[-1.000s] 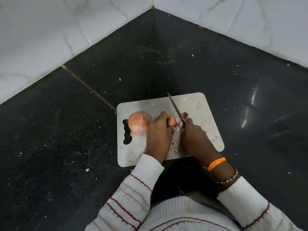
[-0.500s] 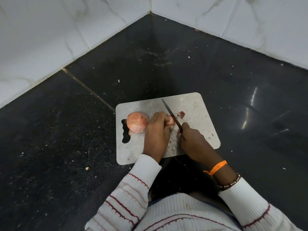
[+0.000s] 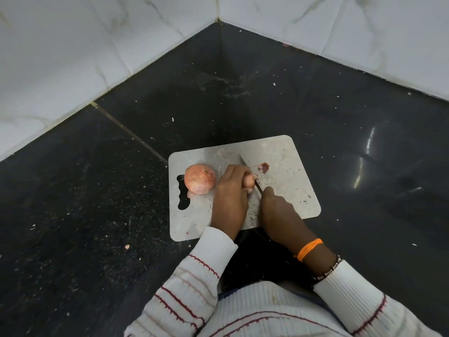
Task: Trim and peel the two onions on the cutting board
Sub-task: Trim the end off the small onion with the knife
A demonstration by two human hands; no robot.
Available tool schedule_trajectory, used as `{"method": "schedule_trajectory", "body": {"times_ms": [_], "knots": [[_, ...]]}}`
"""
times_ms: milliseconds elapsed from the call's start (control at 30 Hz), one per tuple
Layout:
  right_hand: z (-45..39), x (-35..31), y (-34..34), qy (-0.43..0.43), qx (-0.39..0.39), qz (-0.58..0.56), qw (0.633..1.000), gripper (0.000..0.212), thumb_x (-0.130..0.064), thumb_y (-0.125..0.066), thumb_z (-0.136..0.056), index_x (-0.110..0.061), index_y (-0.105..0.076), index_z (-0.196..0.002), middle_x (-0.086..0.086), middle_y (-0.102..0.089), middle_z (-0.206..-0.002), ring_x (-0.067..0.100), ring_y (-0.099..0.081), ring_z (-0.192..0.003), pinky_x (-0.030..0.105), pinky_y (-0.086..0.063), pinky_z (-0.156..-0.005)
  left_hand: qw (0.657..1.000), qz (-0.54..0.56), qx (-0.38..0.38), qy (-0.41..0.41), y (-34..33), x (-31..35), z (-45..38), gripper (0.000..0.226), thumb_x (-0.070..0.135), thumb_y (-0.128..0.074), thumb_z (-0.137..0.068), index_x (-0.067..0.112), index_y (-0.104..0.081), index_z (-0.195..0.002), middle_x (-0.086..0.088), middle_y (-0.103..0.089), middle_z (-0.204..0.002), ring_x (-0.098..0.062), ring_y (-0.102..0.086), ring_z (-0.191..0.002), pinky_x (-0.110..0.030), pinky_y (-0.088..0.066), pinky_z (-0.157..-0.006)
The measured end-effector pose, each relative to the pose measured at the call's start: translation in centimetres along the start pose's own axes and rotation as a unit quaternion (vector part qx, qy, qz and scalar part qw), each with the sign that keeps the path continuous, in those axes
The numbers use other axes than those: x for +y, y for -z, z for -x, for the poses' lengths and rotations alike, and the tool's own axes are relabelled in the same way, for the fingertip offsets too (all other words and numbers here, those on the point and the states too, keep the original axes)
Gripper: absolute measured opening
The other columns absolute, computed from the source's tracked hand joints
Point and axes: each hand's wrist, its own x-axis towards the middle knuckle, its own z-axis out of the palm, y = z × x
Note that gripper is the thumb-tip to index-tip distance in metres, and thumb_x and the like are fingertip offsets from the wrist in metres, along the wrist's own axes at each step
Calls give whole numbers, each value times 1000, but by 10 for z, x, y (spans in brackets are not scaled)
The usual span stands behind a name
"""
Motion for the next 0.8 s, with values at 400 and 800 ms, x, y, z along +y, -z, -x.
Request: {"method": "schedule_trajectory", "body": {"times_ms": [400,800], "knots": [[-23,13,20,-30,52,-52,997,5,-8,-35,-97,-5,-38,-98,25,-58,-104,37,-56,-88,33,-34,-66,999,4,-32,43,3,0,0,34,-4,-68,-76,10,-59,-106,-4,-58,-111,-12,-50,-96,-15,-34,-80],[-48,10,6,22,181,-295,938,16,-9,-60,-87,-8,-56,-103,-4,-56,-88,5,-49,-76,-4,-34,-61,997,59,-55,21,7,-4,-1,40,-16,-65,-67,9,-60,-99,2,-56,-101,-9,-50,-91,-1,-35,-76]]}}
